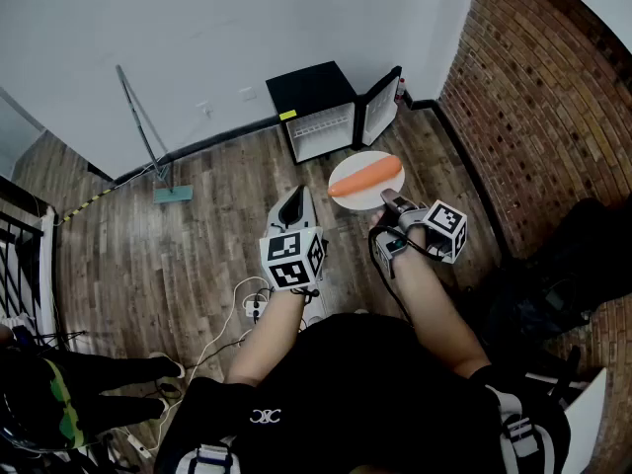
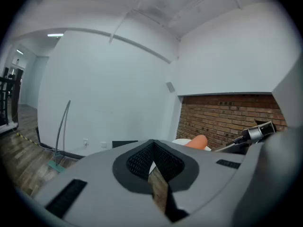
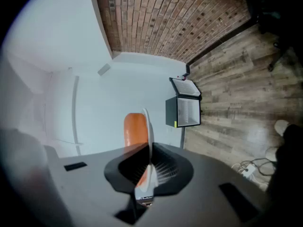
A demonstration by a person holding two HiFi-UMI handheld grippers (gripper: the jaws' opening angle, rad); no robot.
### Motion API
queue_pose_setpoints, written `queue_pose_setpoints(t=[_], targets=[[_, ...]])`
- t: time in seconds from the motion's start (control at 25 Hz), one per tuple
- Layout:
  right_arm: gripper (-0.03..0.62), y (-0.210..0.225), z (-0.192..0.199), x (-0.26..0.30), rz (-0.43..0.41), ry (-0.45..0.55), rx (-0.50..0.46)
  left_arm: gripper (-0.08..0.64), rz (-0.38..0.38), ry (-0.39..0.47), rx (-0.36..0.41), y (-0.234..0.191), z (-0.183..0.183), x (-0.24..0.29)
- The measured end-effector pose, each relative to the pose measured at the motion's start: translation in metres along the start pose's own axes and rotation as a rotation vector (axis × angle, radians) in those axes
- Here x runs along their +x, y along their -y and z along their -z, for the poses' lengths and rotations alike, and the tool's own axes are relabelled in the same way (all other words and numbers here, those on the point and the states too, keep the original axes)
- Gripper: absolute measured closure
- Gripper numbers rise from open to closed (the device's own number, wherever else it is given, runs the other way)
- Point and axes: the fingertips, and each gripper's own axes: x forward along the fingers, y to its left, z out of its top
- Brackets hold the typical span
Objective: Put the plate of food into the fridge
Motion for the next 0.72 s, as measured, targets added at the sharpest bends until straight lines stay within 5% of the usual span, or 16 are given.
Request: queue_pose_setpoints(t=[0.4, 0.72], targets=[[0.563, 0.005, 0.011, -0.002, -0.01, 0.014, -0.004, 0.561, 0.013, 0.02, 0.07, -0.002, 0.0, -0.014], [0.563, 0.005, 0.037, -0.002, 0.004, 0.011, -0.018, 0.56, 0.025, 0.023, 0.029, -0.026, 0.002, -0.031]])
